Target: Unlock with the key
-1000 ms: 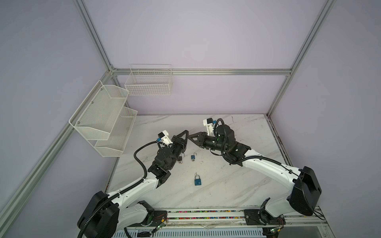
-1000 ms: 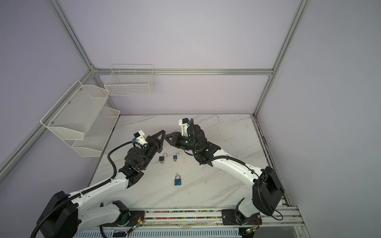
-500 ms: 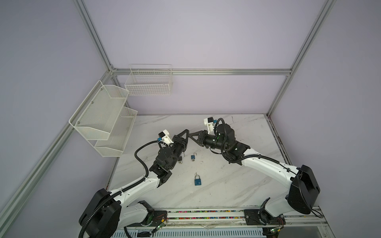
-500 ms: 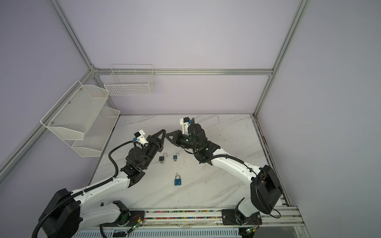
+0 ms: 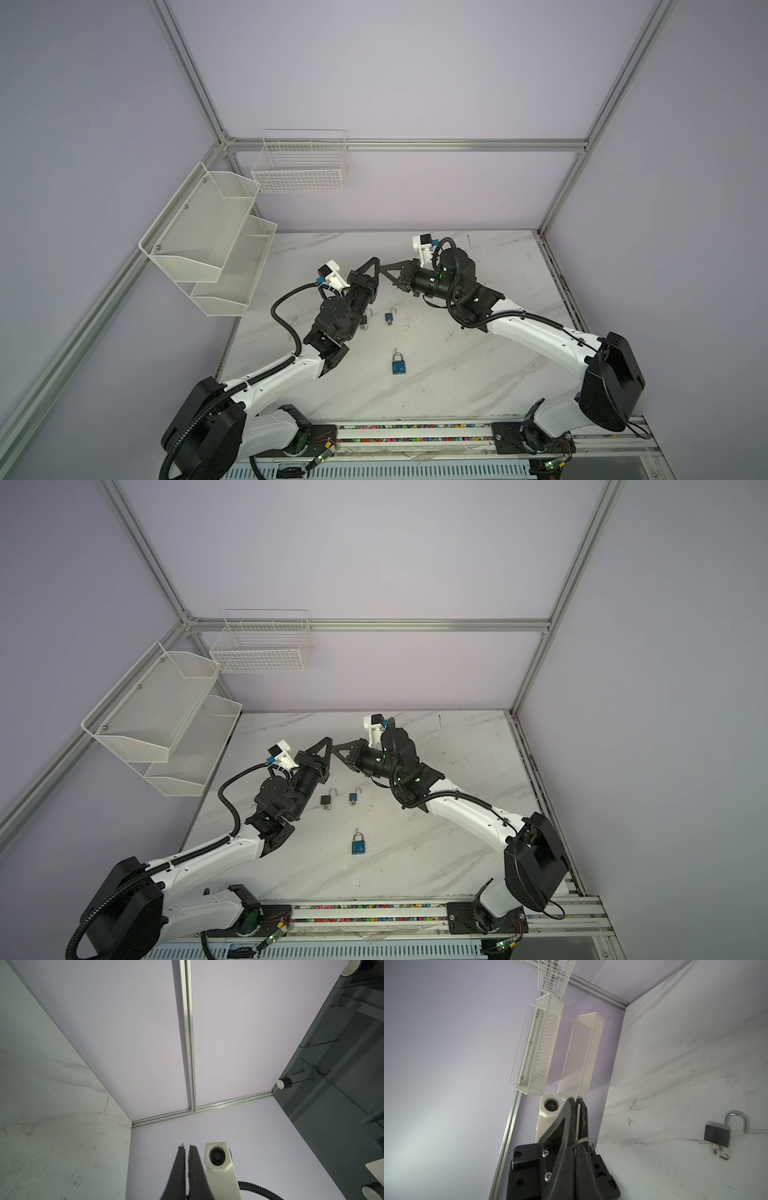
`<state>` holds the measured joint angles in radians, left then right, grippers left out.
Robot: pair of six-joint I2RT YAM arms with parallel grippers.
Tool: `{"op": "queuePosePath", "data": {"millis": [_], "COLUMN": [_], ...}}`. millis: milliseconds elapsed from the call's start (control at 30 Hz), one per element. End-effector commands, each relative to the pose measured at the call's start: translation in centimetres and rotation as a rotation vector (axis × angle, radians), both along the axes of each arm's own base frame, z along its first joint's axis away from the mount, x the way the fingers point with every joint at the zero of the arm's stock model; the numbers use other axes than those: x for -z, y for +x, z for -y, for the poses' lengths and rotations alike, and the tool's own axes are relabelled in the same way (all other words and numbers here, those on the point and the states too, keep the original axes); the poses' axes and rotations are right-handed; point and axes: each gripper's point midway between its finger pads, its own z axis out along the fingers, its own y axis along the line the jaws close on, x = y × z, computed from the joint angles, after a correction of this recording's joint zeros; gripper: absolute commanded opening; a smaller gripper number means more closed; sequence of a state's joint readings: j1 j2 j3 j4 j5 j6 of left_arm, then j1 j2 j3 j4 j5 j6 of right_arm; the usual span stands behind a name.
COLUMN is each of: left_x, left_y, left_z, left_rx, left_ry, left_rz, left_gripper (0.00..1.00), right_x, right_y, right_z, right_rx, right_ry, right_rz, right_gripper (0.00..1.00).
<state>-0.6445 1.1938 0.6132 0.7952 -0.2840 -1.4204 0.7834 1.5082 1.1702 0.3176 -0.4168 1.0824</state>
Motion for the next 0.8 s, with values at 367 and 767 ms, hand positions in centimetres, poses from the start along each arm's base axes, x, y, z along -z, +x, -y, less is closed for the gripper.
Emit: {"op": "queuePosePath", "data": {"millis": [367, 767], "left_x": [-2.5, -4.2], "left_y": [-2.2, -3.0], "left_z": [-2.0, -3.1], "left_rx": [-0.01, 0.164], "left_ry": [0.078, 0.253], "left_rz": [0.008, 0.133], "left_gripper": [0.45, 0.52], "right_x": [-1.5, 0.7], "right_y": [-1.9, -3.5], "right_z": [1.5, 2.3], "right_rx": [-0.099, -0.314], "right_ry": [0.025, -0.027], "right_rz": [0.094, 0.151], "right_gripper": [0.0, 0.0]}}
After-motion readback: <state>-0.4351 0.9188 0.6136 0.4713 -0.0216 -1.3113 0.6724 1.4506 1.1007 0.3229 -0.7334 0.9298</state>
